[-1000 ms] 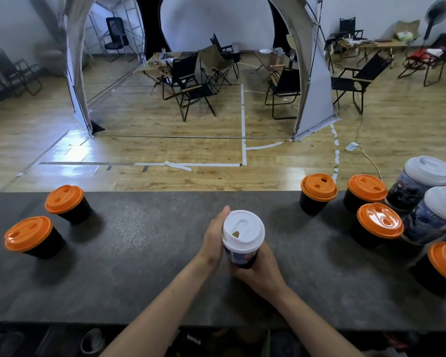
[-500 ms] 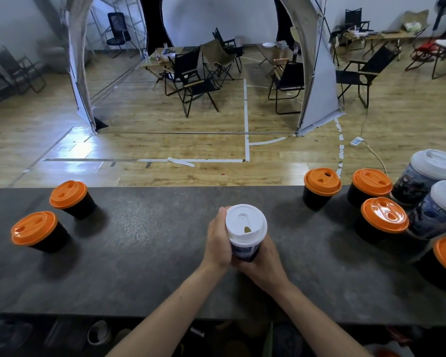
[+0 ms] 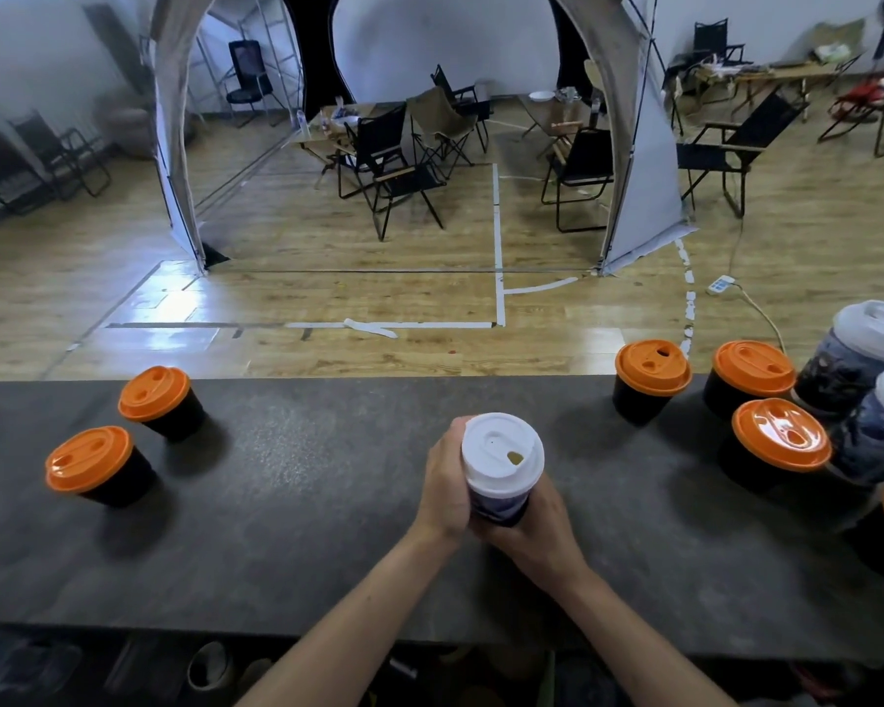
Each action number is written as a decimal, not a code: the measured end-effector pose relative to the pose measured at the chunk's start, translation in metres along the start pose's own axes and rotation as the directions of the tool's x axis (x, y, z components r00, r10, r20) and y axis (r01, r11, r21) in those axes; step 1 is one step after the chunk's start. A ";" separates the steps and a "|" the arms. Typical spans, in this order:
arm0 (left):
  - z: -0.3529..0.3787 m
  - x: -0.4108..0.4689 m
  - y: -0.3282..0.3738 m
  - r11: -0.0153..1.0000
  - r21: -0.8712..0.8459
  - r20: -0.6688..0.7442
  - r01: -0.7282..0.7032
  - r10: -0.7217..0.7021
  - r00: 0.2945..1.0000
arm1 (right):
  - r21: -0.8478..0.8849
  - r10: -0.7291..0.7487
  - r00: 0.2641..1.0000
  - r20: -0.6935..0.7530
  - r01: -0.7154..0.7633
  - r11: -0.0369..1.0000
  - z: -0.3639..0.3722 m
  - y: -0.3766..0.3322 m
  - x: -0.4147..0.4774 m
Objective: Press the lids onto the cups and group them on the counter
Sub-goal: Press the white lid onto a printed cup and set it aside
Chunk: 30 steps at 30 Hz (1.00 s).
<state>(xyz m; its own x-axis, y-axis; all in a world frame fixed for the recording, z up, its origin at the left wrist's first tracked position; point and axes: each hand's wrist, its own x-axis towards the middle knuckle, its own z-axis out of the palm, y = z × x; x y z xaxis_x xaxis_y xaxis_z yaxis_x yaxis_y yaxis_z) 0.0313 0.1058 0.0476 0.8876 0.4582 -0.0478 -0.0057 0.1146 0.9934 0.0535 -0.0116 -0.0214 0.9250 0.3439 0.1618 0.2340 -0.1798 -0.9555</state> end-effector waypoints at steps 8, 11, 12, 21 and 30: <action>-0.005 0.006 0.015 0.989 0.039 0.101 0.143 -0.147 0.984 | -0.040 -0.012 1.000 0.028 0.014 0.999 -0.001 0.004 0.001; 0.003 0.000 0.006 0.997 -0.013 -0.003 0.082 -0.082 0.997 | -0.011 -0.012 1.000 0.005 0.012 1.000 0.000 0.002 0.001; 0.002 0.002 0.006 0.996 -0.015 -0.014 0.083 -0.084 0.996 | -0.009 -0.011 1.000 -0.005 0.011 1.000 0.000 0.002 0.001; -0.002 0.008 0.016 0.993 0.041 0.100 0.110 -0.114 0.988 | -0.021 0.009 1.000 0.013 -0.009 1.000 -0.002 0.003 0.001; -0.010 0.019 0.011 0.975 0.027 0.151 0.220 -0.222 0.963 | -0.027 0.018 1.000 0.018 -0.017 0.999 -0.003 0.004 0.000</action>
<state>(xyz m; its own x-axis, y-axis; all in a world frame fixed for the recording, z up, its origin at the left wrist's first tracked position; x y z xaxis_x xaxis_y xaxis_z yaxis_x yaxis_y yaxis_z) 0.0437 0.1243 0.0570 0.9259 0.2828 -0.2503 0.2022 0.1886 0.9610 0.0554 -0.0152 -0.0243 0.9234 0.3573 0.1404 0.2261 -0.2108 -0.9510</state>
